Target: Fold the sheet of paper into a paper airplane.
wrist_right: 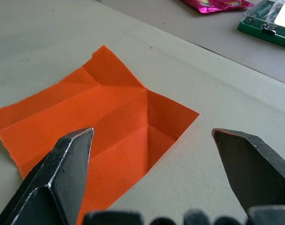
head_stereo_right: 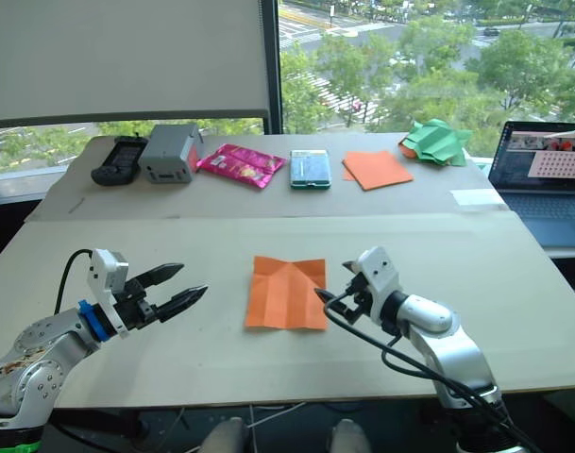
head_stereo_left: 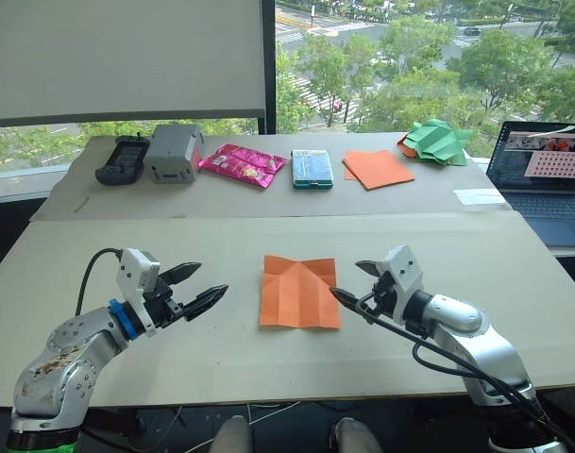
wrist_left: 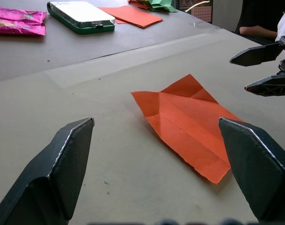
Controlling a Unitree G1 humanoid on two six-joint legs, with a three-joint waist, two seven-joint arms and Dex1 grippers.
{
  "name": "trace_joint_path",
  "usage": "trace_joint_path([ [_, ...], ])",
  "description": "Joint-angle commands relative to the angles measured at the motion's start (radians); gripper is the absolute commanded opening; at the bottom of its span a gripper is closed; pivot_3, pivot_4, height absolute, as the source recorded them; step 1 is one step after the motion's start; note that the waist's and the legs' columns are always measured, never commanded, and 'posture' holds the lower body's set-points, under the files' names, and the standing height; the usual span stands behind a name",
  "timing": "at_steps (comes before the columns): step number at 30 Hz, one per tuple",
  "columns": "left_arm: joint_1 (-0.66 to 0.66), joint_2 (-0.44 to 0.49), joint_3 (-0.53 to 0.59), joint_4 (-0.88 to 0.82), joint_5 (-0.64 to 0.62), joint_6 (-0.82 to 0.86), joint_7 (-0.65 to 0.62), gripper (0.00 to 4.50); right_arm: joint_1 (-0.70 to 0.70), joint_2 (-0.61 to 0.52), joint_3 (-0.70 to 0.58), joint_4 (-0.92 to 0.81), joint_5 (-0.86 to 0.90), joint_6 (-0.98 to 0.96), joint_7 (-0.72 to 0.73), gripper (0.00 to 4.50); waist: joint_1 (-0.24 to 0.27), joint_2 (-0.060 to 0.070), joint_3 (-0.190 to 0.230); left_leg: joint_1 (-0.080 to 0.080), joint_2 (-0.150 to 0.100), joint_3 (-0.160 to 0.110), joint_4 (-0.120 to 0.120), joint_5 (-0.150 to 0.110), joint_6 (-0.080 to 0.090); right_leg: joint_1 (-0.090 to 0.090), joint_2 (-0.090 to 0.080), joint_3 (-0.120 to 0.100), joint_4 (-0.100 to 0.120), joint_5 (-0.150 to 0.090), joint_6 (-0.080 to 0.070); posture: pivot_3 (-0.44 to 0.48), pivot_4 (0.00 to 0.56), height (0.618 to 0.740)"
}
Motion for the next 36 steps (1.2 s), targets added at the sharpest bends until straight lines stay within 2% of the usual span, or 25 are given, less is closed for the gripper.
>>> trace_joint_path([
  [1,-0.015,0.000,-0.001,-0.024,0.002,-0.013,0.004,4.50,-0.005,-0.004,-0.015,-0.033,0.005,-0.019,0.004,4.48,0.000,0.000,0.000,0.000,0.000,0.000,0.000,0.000,0.000,0.000,0.000,0.000,0.000,0.000,0.000,0.000,0.150,0.706],
  [5,-0.026,0.004,-0.023,-0.009,0.017,-0.020,-0.006,4.50,-0.002,-0.005,-0.015,-0.035,0.000,-0.017,0.003,4.48,0.000,0.000,0.000,0.000,0.000,0.000,0.000,0.000,0.000,0.000,0.000,0.000,0.000,0.000,0.000,0.000,0.150,0.706],
  [8,-0.078,-0.013,-0.083,0.034,0.071,-0.053,-0.005,4.50,-0.003,-0.004,-0.016,-0.032,-0.004,-0.014,0.001,4.48,0.003,0.000,0.000,0.000,0.000,0.000,0.000,0.000,0.000,0.000,0.000,0.000,0.000,0.000,0.000,0.000,0.150,0.706],
  [11,-0.166,-0.040,-0.206,0.108,0.179,-0.126,-0.032,3.64,-0.006,-0.001,-0.008,-0.031,-0.016,-0.008,-0.011,4.50,0.008,0.000,0.000,0.000,0.000,0.000,0.000,0.000,0.000,0.001,0.000,0.000,0.000,0.000,0.000,0.000,0.150,0.706],
  [14,-0.252,-0.088,-0.280,0.197,0.229,-0.170,-0.052,2.65,-0.005,0.002,-0.005,-0.034,-0.020,-0.005,-0.017,4.50,0.009,0.000,0.000,-0.001,0.000,0.000,0.001,0.000,0.000,0.002,0.000,0.000,0.000,0.000,0.000,0.000,0.150,0.706],
  [17,-0.371,-0.146,-0.417,0.336,0.344,-0.241,-0.089,1.61,0.006,0.003,-0.005,-0.048,-0.025,0.001,-0.027,4.50,0.010,0.000,0.000,-0.001,0.000,0.000,0.001,0.005,0.009,0.004,0.000,0.000,0.001,0.000,0.001,0.000,0.150,0.706],
  [22,-0.468,-0.204,-0.493,0.503,0.433,-0.301,-0.110,0.02,0.022,0.003,-0.009,-0.068,-0.036,0.008,-0.050,4.50,0.004,0.000,-0.001,0.000,0.000,0.000,0.001,0.006,0.010,0.008,0.001,0.000,0.003,0.001,0.001,0.000,0.150,0.706],
  [27,-0.474,-0.197,-0.577,0.594,0.537,-0.353,-0.153,0.02,0.052,0.004,-0.018,-0.108,-0.031,0.021,-0.066,4.50,-0.002,0.000,-0.001,0.002,0.000,0.000,0.001,0.007,0.011,0.008,0.001,0.001,0.006,0.001,0.001,0.000,0.150,0.706],
  [32,-0.452,-0.181,-0.597,0.637,0.588,-0.390,-0.172,0.02,0.076,-0.007,-0.029,-0.140,-0.020,0.039,-0.061,4.50,0.001,0.000,-0.002,0.004,0.000,-0.001,0.000,0.006,0.010,0.008,0.001,0.001,0.010,0.001,0.001,0.000,0.150,0.706],
  [34,-0.445,-0.177,-0.596,0.637,0.591,-0.394,-0.180,0.02,0.083,-0.015,-0.032,-0.147,-0.014,0.045,-0.053,4.50,0.000,0.000,-0.002,0.004,0.000,-0.001,0.000,0.003,0.004,0.008,0.001,0.001,0.010,0.000,0.001,0.000,0.150,0.706],
  [36,-0.434,-0.170,-0.594,0.627,0.594,-0.394,-0.184,0.00,0.089,-0.032,-0.031,-0.146,-0.013,0.051,-0.041,3.94,0.000,0.000,-0.002,0.004,0.000,-0.001,0.001,0.002,0.004,0.008,0.001,0.001,0.009,0.000,0.001,0.000,0.150,0.706],
])
